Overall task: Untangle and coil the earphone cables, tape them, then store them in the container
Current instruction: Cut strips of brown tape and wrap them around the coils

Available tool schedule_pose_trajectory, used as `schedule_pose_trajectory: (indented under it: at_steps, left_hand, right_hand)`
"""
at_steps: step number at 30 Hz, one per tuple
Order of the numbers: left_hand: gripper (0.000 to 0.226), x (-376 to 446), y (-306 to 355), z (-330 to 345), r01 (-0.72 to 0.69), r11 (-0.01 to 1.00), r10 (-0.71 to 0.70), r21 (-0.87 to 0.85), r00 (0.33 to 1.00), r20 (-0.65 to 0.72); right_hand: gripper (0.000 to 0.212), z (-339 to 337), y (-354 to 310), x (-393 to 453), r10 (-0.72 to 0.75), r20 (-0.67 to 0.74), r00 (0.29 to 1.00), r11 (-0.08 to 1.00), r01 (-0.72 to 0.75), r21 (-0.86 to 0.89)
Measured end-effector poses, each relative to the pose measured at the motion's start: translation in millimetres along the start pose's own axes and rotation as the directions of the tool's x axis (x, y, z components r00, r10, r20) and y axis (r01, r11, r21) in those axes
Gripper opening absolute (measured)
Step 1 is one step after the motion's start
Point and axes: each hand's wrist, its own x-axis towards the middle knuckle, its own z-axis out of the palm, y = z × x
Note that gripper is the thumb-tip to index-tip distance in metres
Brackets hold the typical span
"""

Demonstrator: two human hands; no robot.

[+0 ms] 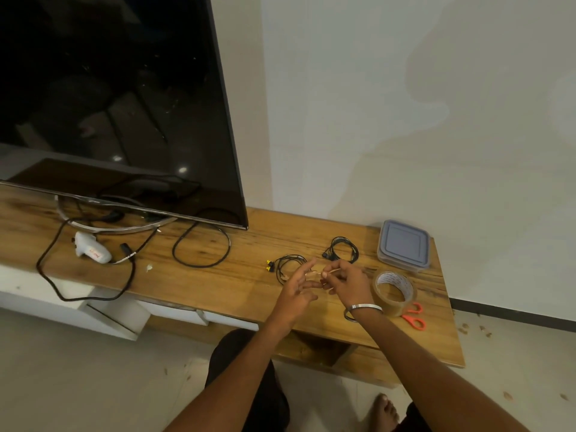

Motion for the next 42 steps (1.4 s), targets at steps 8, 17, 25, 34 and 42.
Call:
schedule_pose_trajectory:
  at_steps: [8,17,25,34,42]
  left_hand:
    - [0.079,-1.8,-4.5,-8.4,-0.095,0.975,0.09,0.202,0.995,0.037]
    - [0.083,-0.3,-7.4,-13.3,-0.143,0.932,0.132,0.332,0.99,0.055]
    - [0.09,10.5,-16.1,-10.3,-0.118,0.891,0.133,0.438,0.991,-0.005]
    - [0.044,54.4,-22.4,-41.5,0.07,0.753,0.209,0.654,0.918,-0.338]
    - [0.04,90.8,-25.3,-61.9,0.216,0.574,0.143,0.79,0.923,-0.356]
  right_hand:
    - [0.003,5.6,7.9,2.6,0.004,0.061,0.998,0.999,-0.002,-0.036]
    - [0.01,8.6,21.3,2.5,-0.097,0.062,0.993,0.984,0.105,-0.143]
    - [0.012,7.9,28.9,2.6,-0.162,0.073,0.984,0.97,0.172,-0.172]
    - [0.003,1.2,58.1,10.2,-0.061,0.049,0.997,0.995,0.065,-0.079]
    - [0.004,8.0,93.1,0.2,0.037,0.064,0.997,0.997,-0.033,-0.066]
